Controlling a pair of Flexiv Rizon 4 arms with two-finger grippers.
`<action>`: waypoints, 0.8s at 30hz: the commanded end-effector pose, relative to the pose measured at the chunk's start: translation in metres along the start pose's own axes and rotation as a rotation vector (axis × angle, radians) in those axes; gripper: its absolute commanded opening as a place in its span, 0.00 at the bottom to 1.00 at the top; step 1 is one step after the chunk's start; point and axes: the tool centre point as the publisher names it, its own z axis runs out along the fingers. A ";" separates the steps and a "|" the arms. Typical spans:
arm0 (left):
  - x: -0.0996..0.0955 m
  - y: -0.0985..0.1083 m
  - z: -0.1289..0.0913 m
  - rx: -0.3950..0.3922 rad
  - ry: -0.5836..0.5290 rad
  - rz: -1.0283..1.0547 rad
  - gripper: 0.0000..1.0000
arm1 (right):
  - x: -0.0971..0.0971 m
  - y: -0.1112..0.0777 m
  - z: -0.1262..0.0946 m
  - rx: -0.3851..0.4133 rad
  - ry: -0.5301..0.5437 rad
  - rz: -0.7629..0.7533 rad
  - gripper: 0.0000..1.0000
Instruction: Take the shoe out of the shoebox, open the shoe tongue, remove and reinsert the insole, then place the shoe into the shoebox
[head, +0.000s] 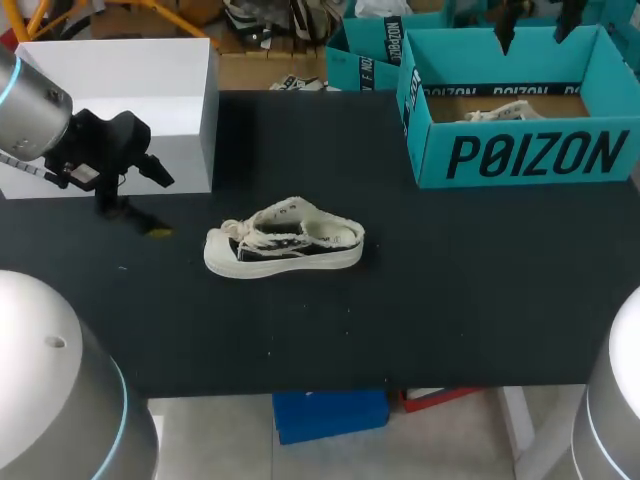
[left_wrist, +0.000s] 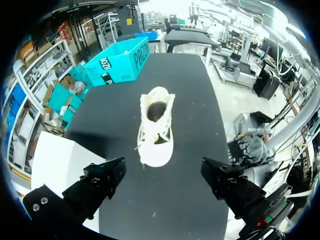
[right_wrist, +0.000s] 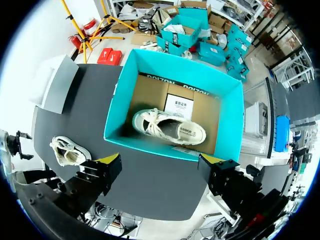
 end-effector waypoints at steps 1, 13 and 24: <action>0.001 0.001 0.000 0.001 -0.003 0.002 1.00 | 0.040 -0.021 -0.004 -0.185 0.031 -0.320 1.00; 0.001 0.001 0.000 0.001 -0.003 0.002 1.00 | 0.116 -0.043 -0.004 -0.204 0.310 -0.863 1.00; 0.001 0.001 0.000 0.001 -0.003 0.002 1.00 | 0.116 -0.043 -0.004 -0.204 0.310 -0.863 1.00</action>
